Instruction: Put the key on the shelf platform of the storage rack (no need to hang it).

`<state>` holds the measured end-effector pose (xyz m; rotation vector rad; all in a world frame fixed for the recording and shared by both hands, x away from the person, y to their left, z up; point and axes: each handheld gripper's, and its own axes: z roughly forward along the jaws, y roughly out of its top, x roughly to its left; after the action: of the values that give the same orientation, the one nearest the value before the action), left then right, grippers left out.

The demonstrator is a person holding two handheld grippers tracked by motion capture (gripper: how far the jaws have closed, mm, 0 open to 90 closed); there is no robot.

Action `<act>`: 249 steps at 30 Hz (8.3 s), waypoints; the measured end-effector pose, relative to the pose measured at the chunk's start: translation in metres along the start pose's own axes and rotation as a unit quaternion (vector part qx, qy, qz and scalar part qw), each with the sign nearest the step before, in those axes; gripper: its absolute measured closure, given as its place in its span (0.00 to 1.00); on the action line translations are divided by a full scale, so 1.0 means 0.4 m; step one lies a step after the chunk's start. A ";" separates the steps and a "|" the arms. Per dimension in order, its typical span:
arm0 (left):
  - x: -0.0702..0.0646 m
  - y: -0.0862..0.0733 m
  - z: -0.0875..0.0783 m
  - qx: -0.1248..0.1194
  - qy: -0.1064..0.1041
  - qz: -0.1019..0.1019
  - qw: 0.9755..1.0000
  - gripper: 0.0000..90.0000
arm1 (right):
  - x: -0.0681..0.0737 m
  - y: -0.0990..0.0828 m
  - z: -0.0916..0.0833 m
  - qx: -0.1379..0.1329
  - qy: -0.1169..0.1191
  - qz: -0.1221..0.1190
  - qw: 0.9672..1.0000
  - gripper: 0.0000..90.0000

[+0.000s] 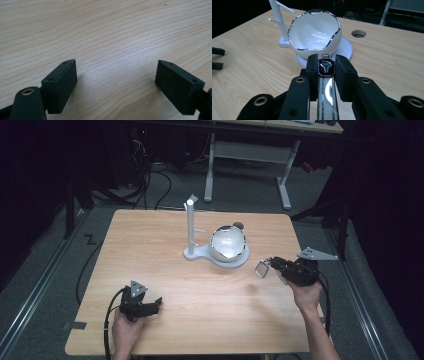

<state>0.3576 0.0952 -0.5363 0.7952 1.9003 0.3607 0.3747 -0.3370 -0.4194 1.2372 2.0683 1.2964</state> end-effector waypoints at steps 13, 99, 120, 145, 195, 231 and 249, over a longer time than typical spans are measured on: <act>0.001 0.000 0.000 0.001 -0.001 0.003 1.000 0.20 | 0.018 0.063 0.010 -0.006 -0.007 -0.025 1.000 0.83; -0.001 -0.001 -0.002 0.001 0.002 -0.004 1.000 0.20 | 0.026 0.184 0.349 0.050 0.008 0.006 0.999 0.83; 0.000 0.000 -0.002 0.001 0.001 0.000 1.000 0.20 | 0.061 0.190 0.448 0.088 0.007 -0.008 0.996 0.83; 0.001 -0.001 -0.002 0.002 -0.001 0.001 1.000 0.20 | 0.017 0.150 0.393 0.063 -0.016 0.007 0.998 0.67; 0.001 -0.001 -0.002 0.003 -0.002 0.002 1.000 0.20 | -0.049 0.087 0.186 0.053 -0.038 0.031 0.997 0.58; 0.003 -0.001 -0.003 0.004 -0.005 0.009 1.000 0.20 | 0.007 0.071 0.071 0.065 -0.040 -0.008 0.997 0.60; 0.002 -0.001 -0.002 0.004 -0.005 0.009 1.000 0.20 | 0.012 0.026 -0.007 0.036 -0.027 0.018 0.999 0.60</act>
<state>0.3563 0.0956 -0.5367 0.8172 1.8881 0.3599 0.3751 -0.3325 -0.4085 1.3319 2.0806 1.1988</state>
